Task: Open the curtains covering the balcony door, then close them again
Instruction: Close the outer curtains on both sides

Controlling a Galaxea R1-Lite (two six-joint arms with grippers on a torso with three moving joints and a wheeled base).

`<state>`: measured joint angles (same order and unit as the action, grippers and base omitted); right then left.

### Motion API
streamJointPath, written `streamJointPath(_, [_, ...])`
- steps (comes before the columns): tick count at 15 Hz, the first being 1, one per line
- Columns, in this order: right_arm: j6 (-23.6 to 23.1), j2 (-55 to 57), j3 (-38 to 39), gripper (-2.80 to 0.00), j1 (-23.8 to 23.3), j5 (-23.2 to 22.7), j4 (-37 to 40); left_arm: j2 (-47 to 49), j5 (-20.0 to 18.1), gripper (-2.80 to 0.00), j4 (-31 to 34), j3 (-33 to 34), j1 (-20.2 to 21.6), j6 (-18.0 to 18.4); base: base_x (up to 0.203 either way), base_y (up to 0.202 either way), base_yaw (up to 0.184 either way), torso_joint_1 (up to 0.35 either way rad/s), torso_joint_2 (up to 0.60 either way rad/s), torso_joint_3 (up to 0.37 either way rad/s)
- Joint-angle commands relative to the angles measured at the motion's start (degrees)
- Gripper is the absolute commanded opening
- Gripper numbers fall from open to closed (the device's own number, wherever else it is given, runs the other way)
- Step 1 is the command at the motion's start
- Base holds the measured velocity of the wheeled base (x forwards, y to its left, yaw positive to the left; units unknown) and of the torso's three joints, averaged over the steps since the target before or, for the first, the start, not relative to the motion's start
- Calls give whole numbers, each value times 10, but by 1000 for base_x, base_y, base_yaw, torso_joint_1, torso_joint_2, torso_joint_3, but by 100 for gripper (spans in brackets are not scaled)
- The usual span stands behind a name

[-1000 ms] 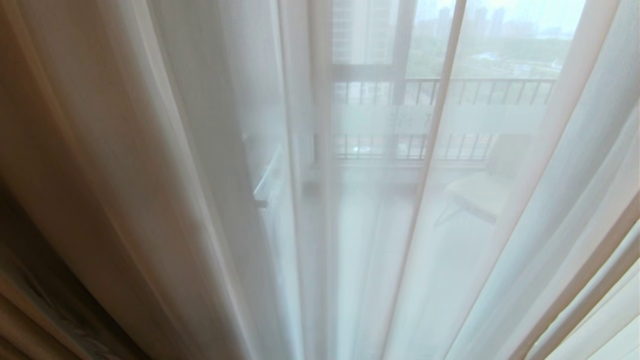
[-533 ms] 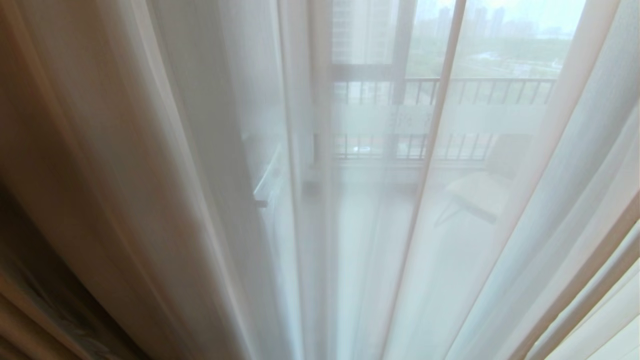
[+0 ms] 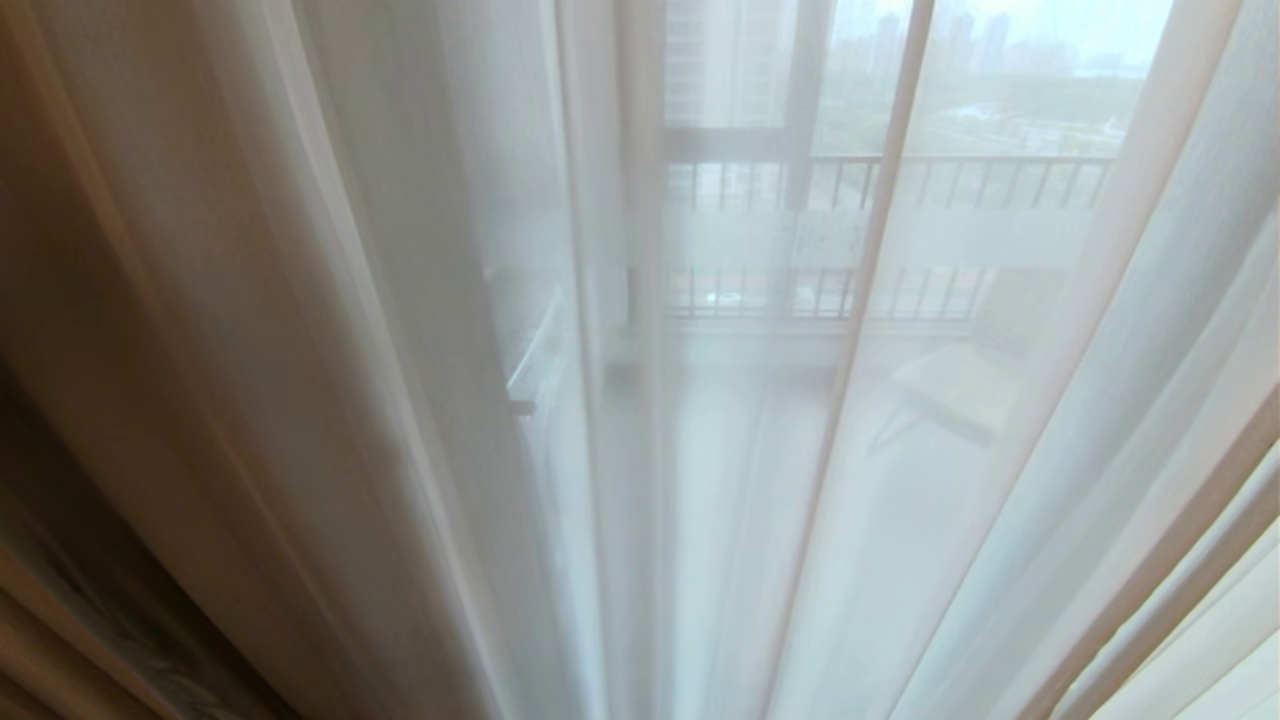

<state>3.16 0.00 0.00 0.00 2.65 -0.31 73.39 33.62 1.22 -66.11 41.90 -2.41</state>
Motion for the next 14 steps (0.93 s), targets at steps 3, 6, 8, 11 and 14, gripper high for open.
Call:
streamJointPath(3, [0,0,0,-280,0,0,0,73,-10,0,-43,-8,12,0,0,0,0,0,0,0])
streamJointPath(6, [0,0,0,-280,0,0,0,117,-13,0,-114,-11,12,0,0,0,0,0,0,0])
streamJointPath(8, [0,0,0,-280,0,0,0,144,-14,0,-149,-14,12,0,0,0,0,0,0,0])
streamJointPath(11, [0,0,0,-280,0,0,0,189,-18,0,-177,-34,12,0,0,0,0,0,0,0])
streamJointPath(14, [0,0,0,-280,0,0,0,235,-43,0,-188,-68,13,0,0,0,0,0,0,0])
